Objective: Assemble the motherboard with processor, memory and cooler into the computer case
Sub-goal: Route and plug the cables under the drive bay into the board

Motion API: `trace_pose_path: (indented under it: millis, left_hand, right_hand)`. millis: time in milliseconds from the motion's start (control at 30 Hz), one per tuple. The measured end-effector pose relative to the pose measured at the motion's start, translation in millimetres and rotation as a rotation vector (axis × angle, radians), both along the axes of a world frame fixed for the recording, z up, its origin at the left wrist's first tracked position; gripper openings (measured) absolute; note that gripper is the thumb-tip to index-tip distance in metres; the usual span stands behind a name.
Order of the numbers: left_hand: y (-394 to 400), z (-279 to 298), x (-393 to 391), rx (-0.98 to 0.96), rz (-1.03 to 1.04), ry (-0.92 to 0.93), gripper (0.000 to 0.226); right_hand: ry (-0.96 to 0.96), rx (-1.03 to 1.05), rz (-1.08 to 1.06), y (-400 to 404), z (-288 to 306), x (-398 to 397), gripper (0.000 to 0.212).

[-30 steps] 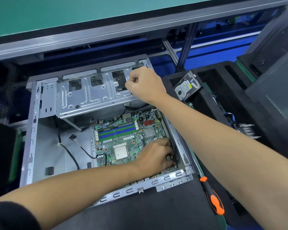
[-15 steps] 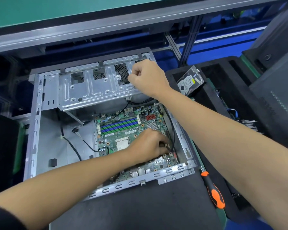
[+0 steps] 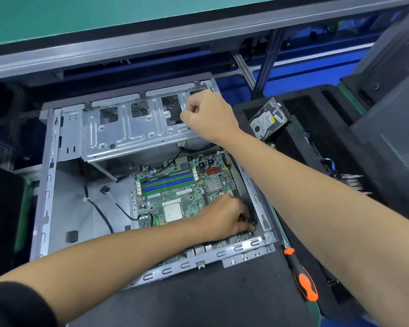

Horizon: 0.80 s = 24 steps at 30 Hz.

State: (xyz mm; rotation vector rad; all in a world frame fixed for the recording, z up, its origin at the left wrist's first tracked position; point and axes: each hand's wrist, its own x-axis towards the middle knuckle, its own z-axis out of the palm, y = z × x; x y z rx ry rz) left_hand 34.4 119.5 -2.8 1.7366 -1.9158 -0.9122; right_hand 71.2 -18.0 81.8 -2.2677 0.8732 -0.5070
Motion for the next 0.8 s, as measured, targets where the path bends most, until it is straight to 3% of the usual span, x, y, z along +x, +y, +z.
trace_pose_path:
  millis: [333, 467, 800]
  left_hand:
    - [5.7, -19.0, -6.0, -0.101, 0.01, -0.186, 0.031]
    - [6.6, -18.7, -5.4, -0.119, 0.026, -0.234, 0.053]
    - [10.0, -24.2, -5.5, -0.202, -0.013, -0.246, 0.029]
  right_hand:
    - [-0.001, -0.001, -0.002, 0.0, 0.4, -0.6, 0.027]
    - [0.001, 0.001, -0.001, 0.8, 0.9, -1.0, 0.02]
    - [-0.004, 0.005, 0.007, 0.4, 0.8, 0.3, 0.021]
